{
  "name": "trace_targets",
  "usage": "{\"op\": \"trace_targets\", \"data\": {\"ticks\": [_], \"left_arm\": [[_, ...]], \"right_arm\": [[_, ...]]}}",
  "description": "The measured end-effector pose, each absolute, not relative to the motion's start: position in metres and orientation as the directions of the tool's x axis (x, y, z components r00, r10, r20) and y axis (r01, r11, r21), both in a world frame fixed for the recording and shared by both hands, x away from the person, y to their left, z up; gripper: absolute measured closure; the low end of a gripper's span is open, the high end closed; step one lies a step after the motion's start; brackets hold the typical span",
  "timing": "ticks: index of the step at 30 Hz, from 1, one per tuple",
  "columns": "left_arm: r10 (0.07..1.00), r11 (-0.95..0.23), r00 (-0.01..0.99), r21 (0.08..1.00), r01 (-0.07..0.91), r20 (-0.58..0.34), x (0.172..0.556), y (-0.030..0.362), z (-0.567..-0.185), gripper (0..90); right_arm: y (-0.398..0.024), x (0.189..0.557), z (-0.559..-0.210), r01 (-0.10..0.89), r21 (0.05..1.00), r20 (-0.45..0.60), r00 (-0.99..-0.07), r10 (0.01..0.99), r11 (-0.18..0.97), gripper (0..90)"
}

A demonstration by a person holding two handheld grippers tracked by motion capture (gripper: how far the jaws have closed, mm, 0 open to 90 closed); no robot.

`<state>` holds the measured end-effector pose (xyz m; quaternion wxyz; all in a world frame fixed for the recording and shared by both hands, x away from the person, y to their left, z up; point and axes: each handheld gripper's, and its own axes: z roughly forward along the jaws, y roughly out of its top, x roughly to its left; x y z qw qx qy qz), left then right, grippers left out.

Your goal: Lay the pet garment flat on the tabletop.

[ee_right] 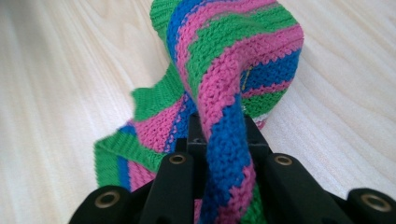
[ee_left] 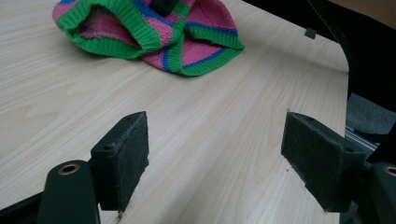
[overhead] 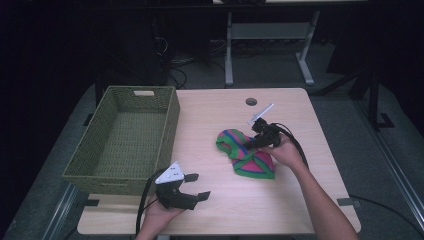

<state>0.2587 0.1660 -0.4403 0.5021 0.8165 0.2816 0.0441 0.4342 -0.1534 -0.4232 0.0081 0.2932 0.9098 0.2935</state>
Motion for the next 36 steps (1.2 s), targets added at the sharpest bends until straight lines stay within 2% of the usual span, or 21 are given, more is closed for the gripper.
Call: {"op": "trace_targets", "data": {"ticks": [22,36], "left_arm": [[0.508,-0.336,0.836,0.846,0.414,-0.207,0.258,0.165,-0.441,22.8],[0.511,-0.340,0.835,0.844,0.415,-0.204,0.258,0.165,-0.441,22.9]], "right_arm": [[-0.177,0.401,-0.384,0.512,0.622,0.176,-0.829,0.531,0.593,78.8],[-0.188,0.363,-0.359,0.449,0.684,0.145,-0.856,0.496,0.575,78.8]]}}
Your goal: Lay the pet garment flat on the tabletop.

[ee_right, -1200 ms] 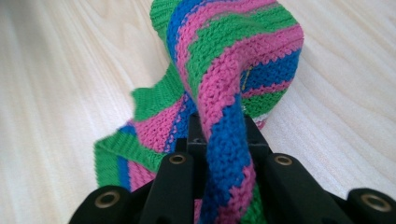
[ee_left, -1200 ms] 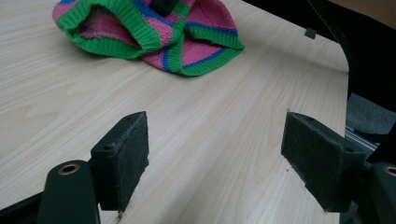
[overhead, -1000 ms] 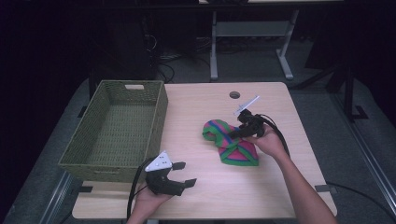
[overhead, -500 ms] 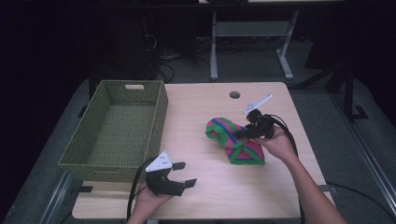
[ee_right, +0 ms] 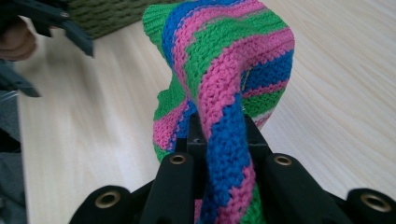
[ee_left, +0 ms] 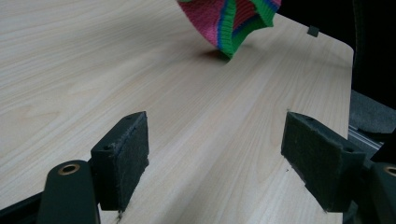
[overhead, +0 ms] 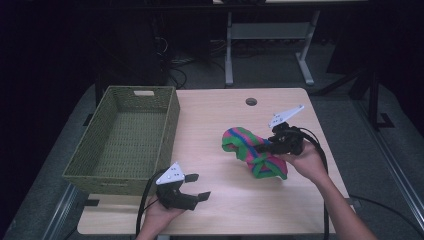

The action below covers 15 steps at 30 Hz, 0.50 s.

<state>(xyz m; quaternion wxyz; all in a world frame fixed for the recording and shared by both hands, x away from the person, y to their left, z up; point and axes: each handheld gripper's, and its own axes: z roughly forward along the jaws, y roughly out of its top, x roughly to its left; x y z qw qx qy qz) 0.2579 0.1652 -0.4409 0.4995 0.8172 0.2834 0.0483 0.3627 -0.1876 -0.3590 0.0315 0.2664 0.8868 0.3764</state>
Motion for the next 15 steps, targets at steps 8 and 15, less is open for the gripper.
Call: {"op": "trace_targets", "data": {"ticks": [8,15], "left_arm": [[0.512,-0.344,0.836,0.844,0.412,-0.199,0.258,0.165,-0.441,22.8],[0.516,-0.335,0.833,0.847,0.412,-0.201,0.258,0.167,-0.441,22.9]], "right_arm": [[-0.189,0.334,-0.345,0.406,0.716,0.135,-0.879,0.458,0.568,78.8],[-0.185,0.308,-0.335,0.380,0.747,0.150,-0.896,0.418,0.546,78.8]]}}
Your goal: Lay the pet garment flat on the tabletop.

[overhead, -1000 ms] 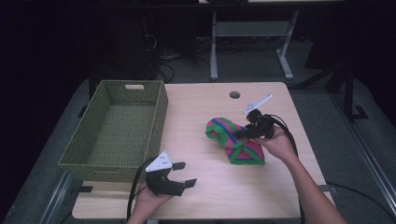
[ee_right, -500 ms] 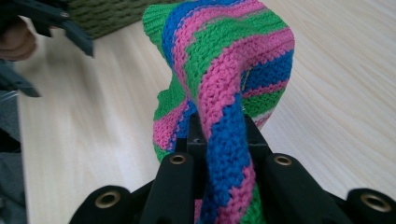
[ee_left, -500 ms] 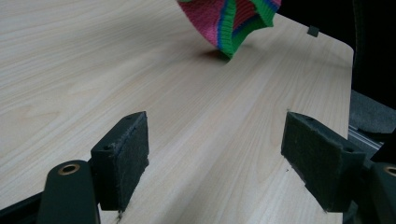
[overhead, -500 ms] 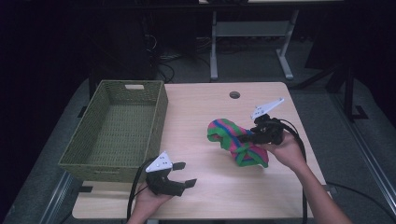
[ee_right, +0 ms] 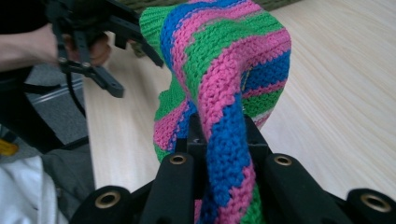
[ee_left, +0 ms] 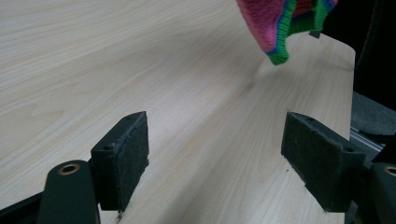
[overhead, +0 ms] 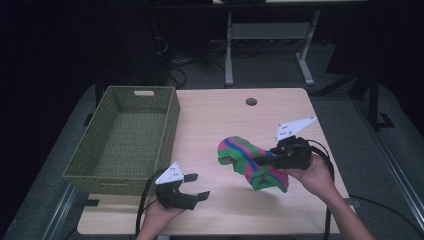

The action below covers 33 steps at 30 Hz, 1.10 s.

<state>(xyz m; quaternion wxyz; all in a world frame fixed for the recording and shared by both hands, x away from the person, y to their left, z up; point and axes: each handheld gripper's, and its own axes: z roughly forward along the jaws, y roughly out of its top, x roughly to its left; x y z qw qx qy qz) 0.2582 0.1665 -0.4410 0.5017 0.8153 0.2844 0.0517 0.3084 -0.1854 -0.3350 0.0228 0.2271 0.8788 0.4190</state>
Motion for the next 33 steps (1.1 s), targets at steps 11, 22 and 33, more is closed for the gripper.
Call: {"op": "trace_targets", "data": {"ticks": [11,22,33], "left_arm": [[0.513,-0.333,0.833,0.847,0.415,-0.206,0.253,0.167,-0.442,22.9],[0.513,-0.345,0.830,0.834,0.431,-0.217,0.255,0.170,-0.445,23.1],[0.510,-0.347,0.833,0.835,0.427,-0.213,0.255,0.169,-0.444,23.0]], "right_arm": [[-0.164,0.288,-0.340,0.386,0.769,0.207,-0.904,0.374,0.509,78.7],[-0.148,0.320,-0.408,0.539,0.687,0.360,-0.835,0.415,0.488,78.6],[-0.146,0.341,-0.442,0.575,0.615,0.329,-0.809,0.488,0.539,76.1]]}}
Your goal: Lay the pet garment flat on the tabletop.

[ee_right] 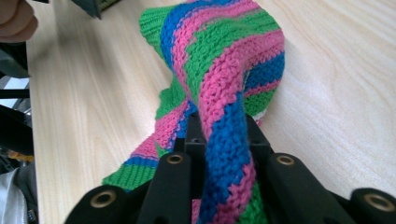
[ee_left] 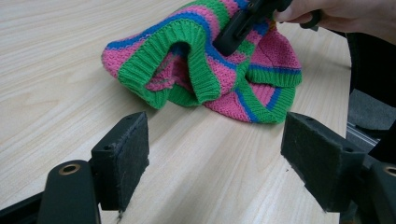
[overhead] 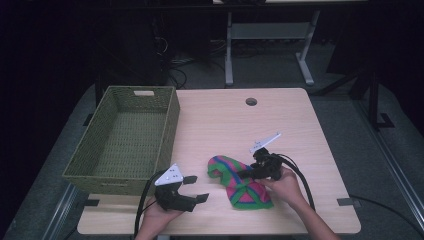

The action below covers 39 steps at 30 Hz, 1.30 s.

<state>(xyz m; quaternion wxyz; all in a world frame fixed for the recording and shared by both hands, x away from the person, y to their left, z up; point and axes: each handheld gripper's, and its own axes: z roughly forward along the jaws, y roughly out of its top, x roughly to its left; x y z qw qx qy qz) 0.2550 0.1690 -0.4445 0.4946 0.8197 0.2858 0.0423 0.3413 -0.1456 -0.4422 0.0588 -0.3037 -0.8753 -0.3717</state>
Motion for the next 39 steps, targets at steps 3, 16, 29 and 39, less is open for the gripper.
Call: {"op": "trace_targets", "data": {"ticks": [3,16,29,39], "left_arm": [[0.510,-0.349,0.833,0.833,0.430,-0.216,0.256,0.169,-0.445,23.0],[0.504,-0.358,0.836,0.829,0.430,-0.216,0.256,0.166,-0.446,23.0],[0.499,-0.365,0.842,0.831,0.420,-0.206,0.257,0.165,-0.446,23.0],[0.501,-0.359,0.840,0.833,0.420,-0.207,0.257,0.164,-0.446,23.0]], "right_arm": [[-0.147,0.344,-0.445,0.578,0.606,0.321,-0.806,0.498,0.546,71.7],[-0.162,0.349,-0.445,0.575,0.598,0.305,-0.807,0.505,0.559,44.5],[-0.170,0.336,-0.407,0.505,0.651,0.238,-0.845,0.478,0.568,37.2],[-0.156,0.319,-0.376,0.404,0.694,0.170,-0.897,0.409,0.596,39.1]]}}
